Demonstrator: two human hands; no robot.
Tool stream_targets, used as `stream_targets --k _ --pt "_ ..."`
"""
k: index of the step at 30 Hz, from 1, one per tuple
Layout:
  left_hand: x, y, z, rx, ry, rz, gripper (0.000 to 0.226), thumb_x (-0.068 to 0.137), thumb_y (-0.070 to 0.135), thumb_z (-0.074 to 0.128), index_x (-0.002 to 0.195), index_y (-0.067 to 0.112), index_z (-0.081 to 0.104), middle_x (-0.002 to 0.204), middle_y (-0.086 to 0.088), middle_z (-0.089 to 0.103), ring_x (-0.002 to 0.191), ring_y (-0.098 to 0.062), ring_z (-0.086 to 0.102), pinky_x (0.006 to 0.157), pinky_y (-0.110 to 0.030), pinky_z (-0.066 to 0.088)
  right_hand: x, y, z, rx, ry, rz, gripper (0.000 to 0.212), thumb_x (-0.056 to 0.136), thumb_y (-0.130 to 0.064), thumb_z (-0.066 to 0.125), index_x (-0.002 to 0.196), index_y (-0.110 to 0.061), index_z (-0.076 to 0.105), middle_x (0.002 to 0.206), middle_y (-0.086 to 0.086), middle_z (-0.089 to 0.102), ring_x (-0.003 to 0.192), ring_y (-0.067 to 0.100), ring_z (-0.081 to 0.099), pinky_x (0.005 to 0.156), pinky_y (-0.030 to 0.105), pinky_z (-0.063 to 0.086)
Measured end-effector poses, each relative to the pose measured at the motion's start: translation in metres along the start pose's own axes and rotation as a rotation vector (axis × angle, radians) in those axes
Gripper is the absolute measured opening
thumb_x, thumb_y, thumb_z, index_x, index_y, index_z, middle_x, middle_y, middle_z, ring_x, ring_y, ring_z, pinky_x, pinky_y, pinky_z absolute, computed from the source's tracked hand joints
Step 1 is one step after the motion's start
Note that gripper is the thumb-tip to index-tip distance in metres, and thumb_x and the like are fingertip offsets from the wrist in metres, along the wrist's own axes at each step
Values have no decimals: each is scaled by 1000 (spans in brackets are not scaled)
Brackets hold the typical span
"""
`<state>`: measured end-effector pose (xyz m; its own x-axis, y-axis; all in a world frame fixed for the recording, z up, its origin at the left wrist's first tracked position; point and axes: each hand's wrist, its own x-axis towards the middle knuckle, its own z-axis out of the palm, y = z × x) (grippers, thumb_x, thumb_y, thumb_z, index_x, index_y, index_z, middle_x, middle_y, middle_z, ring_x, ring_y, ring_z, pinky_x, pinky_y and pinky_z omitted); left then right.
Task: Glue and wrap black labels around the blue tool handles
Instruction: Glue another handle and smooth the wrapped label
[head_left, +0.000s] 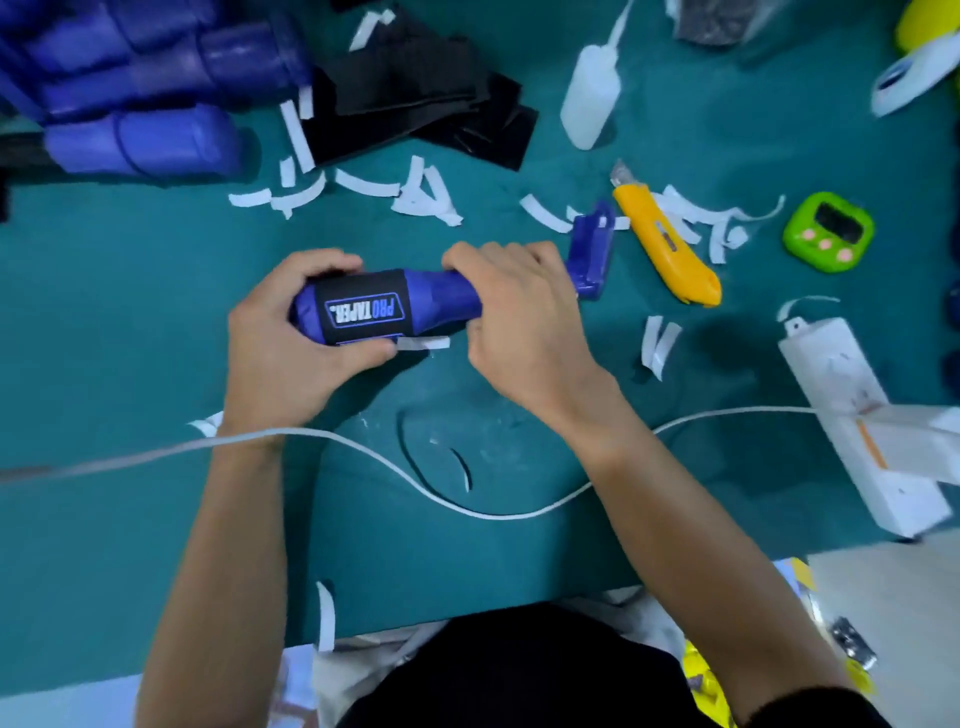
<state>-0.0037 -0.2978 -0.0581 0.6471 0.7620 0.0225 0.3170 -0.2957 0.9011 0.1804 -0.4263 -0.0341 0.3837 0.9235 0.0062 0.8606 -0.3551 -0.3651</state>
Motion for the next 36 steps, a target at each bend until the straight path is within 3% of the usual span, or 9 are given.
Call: stream_targets --k 5,8,11,18,23,26,30,33,36 --pt "11 49 4 -233 -135 127 64 69 25 77 126 3 56 119 9 65 106 -17 63 93 -26 51 -22 11 -74 -20 118 -28 44 70 -3 58 110 -19 67 81 -2 59 78 28 53 86 43 39" --pt "25 93 27 -192 -372 193 63 75 31 72 135 25 56 126 18 60 109 -4 59 93 -14 48 -40 43 -129 -88 232 11 40 67 -2 58 103 -16 69 77 0 58 75 29 50 84 44 39" --pt "42 139 72 -166 -481 261 68 70 33 78 132 44 53 122 22 61 102 0 61 90 -13 49 -56 85 -183 -143 156 138 38 66 -5 57 100 -21 64 80 -4 57 82 27 52 92 41 36" --pt "98 256 199 -216 -519 418 64 69 21 85 121 45 55 110 24 66 89 -4 65 81 -23 55 -85 191 -285 -202 250 412 51 65 2 57 111 -19 65 90 -2 61 93 35 57 103 45 38" --pt "153 325 278 -93 -527 440 61 67 33 86 124 30 64 104 19 74 86 -3 68 81 -20 52 -70 278 -341 -326 327 528 53 70 1 59 117 -22 68 108 16 66 107 39 55 92 36 33" --pt "192 352 316 -48 -514 454 60 69 28 84 126 22 69 105 9 74 79 7 61 78 -11 46 -55 325 -356 -440 284 519 53 74 0 64 122 -23 67 107 21 65 110 39 55 97 40 33" --pt "224 374 354 69 -487 448 62 67 40 78 126 24 73 111 6 74 91 -8 63 93 -28 53 -31 373 -362 -515 237 564 52 79 1 62 127 -20 66 110 25 64 115 39 56 101 44 33" --pt "234 378 372 84 -458 436 55 62 41 79 116 29 73 93 16 73 73 4 60 81 -21 53 -20 390 -359 -545 221 559 45 84 3 57 124 -16 65 108 25 65 114 40 57 98 46 37" --pt "241 374 380 65 -441 418 53 59 37 80 109 31 67 93 15 72 70 8 58 75 -15 49 -17 400 -356 -553 222 541 44 85 4 55 125 -14 64 107 24 66 116 39 56 100 49 39"
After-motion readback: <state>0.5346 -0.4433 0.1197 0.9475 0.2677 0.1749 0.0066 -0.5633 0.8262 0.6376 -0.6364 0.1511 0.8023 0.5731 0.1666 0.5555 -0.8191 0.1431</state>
